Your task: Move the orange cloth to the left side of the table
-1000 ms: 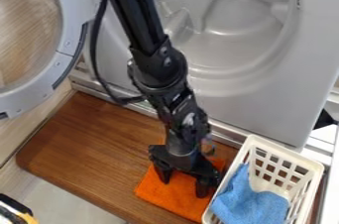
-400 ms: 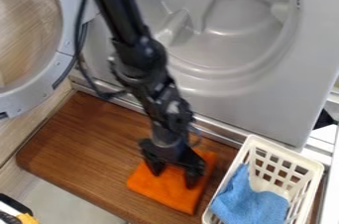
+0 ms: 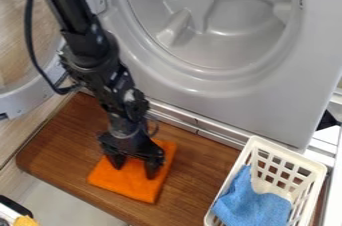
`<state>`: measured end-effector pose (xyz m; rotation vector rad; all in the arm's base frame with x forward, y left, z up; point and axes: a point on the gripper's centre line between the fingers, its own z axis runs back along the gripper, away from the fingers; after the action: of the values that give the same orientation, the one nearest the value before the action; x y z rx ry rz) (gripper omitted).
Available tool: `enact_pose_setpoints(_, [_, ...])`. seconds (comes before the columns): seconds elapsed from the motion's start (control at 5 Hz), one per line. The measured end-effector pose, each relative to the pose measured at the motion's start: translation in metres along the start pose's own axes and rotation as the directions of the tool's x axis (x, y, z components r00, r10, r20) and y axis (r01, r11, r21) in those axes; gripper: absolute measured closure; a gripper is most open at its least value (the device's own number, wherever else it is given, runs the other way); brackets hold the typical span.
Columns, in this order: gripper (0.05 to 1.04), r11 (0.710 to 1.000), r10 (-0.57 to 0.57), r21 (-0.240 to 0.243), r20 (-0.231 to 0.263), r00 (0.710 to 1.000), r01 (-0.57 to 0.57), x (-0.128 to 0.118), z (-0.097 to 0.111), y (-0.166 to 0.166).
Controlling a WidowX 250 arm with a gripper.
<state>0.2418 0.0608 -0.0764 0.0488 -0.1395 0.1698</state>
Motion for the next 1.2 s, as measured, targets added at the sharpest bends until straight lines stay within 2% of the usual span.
enact_pose_setpoints(0.2, [0.084,1.000,0.015,-0.001,0.006,1.000,-0.015,0.005,0.001,0.017])
enact_pose_setpoints(0.4, [0.084,1.000,-0.004,-0.004,0.040,0.999,0.004,0.022,0.003,0.022])
enact_pose_setpoints(0.6, [0.083,0.999,-0.033,0.002,0.040,0.999,0.033,0.034,0.000,0.021])
enact_pose_setpoints(0.8, [0.083,0.998,-0.068,-0.010,0.067,0.995,0.069,0.047,0.003,0.017])
enact_pose_setpoints(1.0, [0.084,0.996,-0.078,-0.047,0.049,0.996,0.080,0.038,0.011,0.011])
enact_pose_setpoints(1.2, [0.084,0.992,-0.075,-0.096,0.082,0.994,0.083,0.044,0.050,0.011])
